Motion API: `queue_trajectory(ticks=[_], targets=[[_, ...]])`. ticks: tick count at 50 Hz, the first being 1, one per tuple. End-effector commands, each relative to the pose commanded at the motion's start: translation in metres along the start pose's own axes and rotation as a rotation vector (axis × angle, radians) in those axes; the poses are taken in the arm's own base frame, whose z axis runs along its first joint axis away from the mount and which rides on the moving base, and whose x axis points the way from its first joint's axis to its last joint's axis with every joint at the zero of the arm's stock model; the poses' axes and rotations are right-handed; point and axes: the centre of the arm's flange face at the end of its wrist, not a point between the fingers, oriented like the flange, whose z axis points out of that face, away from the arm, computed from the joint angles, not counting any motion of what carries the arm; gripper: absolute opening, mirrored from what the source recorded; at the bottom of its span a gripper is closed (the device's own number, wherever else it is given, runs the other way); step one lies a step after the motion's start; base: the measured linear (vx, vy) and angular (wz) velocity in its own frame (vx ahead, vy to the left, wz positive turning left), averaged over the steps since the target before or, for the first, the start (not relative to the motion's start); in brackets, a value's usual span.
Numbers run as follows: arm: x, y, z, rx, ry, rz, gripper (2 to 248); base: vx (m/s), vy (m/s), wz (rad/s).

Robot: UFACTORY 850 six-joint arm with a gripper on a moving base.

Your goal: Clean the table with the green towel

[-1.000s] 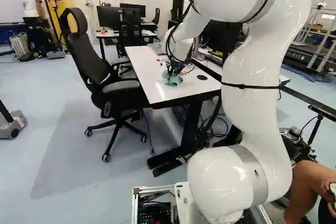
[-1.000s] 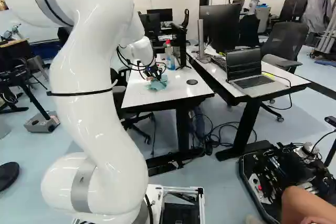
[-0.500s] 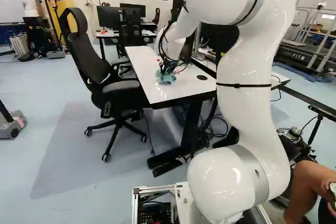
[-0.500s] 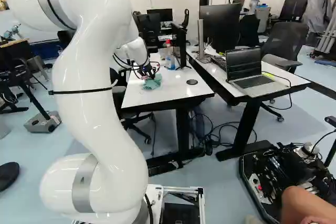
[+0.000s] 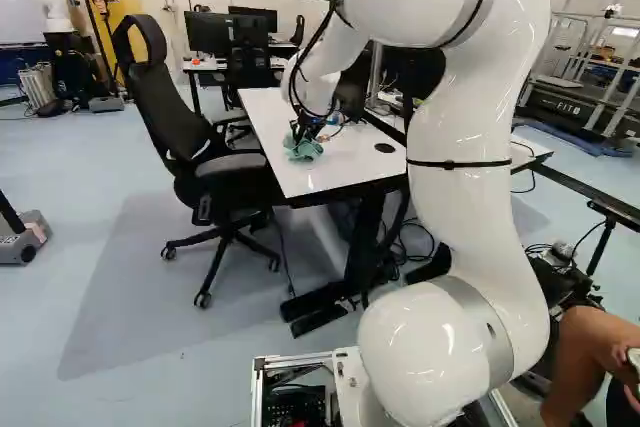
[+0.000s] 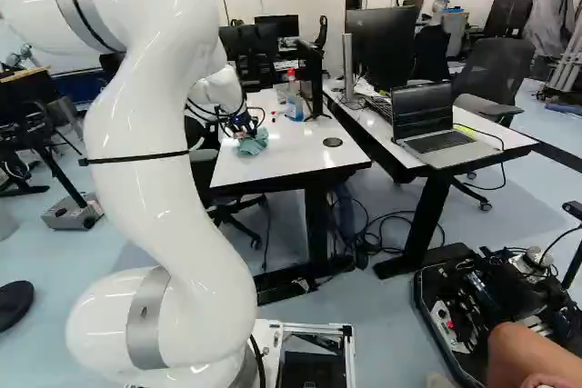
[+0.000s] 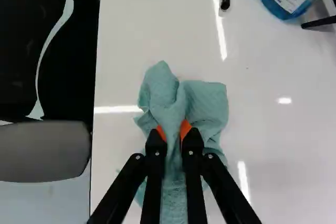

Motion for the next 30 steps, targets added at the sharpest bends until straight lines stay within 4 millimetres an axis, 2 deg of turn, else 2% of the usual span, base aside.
queue_trajectory(ticks=[13,30], targets=[[-0.011,-0.018,-0.008,0.016,-0.009,-0.025,46,0.000,0.000,0.000],[-0.036,-0.026,-0.026,0.023,-0.028,-0.038,46,0.000,0.000,0.000]])
